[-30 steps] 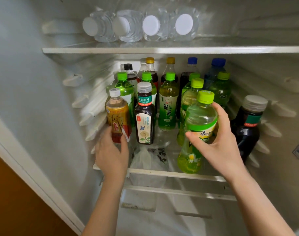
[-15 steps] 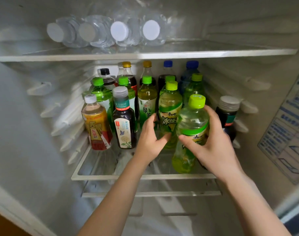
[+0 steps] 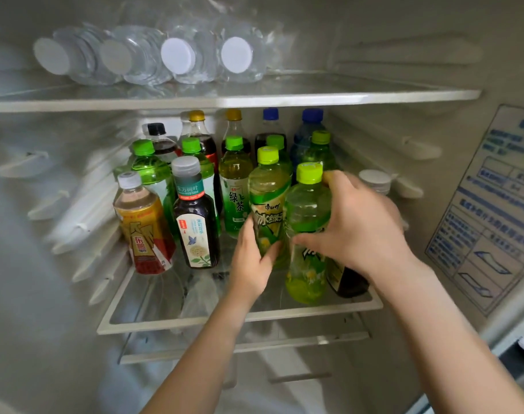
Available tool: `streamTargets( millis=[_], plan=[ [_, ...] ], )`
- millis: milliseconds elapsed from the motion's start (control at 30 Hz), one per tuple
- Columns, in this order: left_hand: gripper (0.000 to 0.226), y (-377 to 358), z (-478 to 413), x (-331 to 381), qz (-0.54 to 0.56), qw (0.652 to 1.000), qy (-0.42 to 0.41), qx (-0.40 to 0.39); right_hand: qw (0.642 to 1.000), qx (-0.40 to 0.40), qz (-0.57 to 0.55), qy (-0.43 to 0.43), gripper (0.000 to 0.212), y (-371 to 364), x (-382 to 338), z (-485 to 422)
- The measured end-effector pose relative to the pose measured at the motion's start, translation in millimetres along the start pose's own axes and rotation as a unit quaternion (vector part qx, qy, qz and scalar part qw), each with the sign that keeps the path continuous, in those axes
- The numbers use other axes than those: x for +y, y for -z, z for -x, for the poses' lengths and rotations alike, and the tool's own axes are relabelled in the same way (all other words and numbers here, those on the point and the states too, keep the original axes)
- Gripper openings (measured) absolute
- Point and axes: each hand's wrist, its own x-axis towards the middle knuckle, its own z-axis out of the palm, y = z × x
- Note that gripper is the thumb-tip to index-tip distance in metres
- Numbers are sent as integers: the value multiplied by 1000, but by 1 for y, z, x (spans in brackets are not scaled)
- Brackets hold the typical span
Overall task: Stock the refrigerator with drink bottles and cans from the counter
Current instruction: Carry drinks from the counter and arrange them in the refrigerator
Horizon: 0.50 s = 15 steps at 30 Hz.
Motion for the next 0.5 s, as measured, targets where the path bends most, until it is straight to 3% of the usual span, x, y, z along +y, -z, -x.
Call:
streamTargets(
  millis=[167,333,500],
  plan=[
    [78,5,5,-6,-21,999,-25,13,994,-94,33,42,128,14,-6,-27],
    [80,6,6,-7,-15,1000,5,13,979,-162,114,54,95,27,-7,-60],
    [75,9,5,-4,-37,999,-14,24,982,-172,79,19,81,19,-3,-85]
  ],
)
